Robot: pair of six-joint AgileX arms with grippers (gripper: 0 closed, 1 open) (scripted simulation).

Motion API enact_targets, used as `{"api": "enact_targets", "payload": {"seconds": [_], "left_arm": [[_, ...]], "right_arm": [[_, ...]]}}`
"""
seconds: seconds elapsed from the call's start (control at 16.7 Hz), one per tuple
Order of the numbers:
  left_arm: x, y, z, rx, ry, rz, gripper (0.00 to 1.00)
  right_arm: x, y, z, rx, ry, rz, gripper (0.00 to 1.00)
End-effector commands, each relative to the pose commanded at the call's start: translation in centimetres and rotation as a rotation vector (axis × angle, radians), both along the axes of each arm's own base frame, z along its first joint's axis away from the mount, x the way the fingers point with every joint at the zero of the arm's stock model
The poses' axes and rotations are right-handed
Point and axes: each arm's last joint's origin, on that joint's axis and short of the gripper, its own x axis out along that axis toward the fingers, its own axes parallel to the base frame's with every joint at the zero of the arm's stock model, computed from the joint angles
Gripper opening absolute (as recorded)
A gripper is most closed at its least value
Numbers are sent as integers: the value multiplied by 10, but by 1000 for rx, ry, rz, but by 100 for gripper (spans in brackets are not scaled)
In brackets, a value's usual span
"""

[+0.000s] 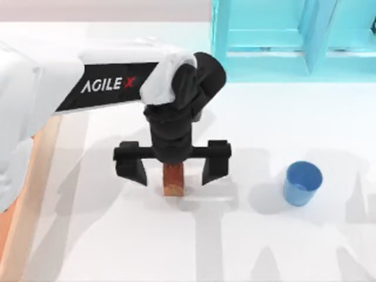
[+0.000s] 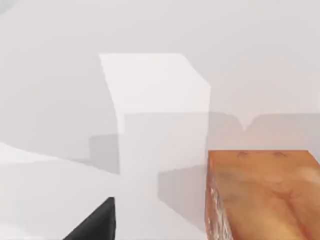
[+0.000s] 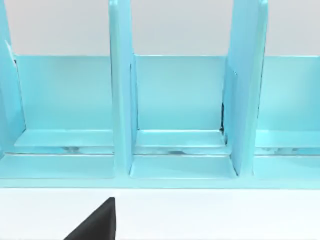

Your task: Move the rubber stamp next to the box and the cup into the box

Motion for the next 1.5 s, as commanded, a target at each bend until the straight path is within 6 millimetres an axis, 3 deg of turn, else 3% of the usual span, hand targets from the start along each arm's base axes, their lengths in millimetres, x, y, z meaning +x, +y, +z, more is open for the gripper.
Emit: {"api": "enact_targets", "payload": {"seconds": [0.3, 1.08, 1.5], "left_arm": [[-1, 0, -6, 3, 3, 0, 100], [-1, 0, -6, 3, 3, 0, 2], [-1, 0, -6, 3, 3, 0, 0]], "right_arm": [[0, 0, 0, 0, 0, 0, 100], [0, 0, 0, 0, 0, 0, 100], [0, 0, 0, 0, 0, 0, 100]]}}
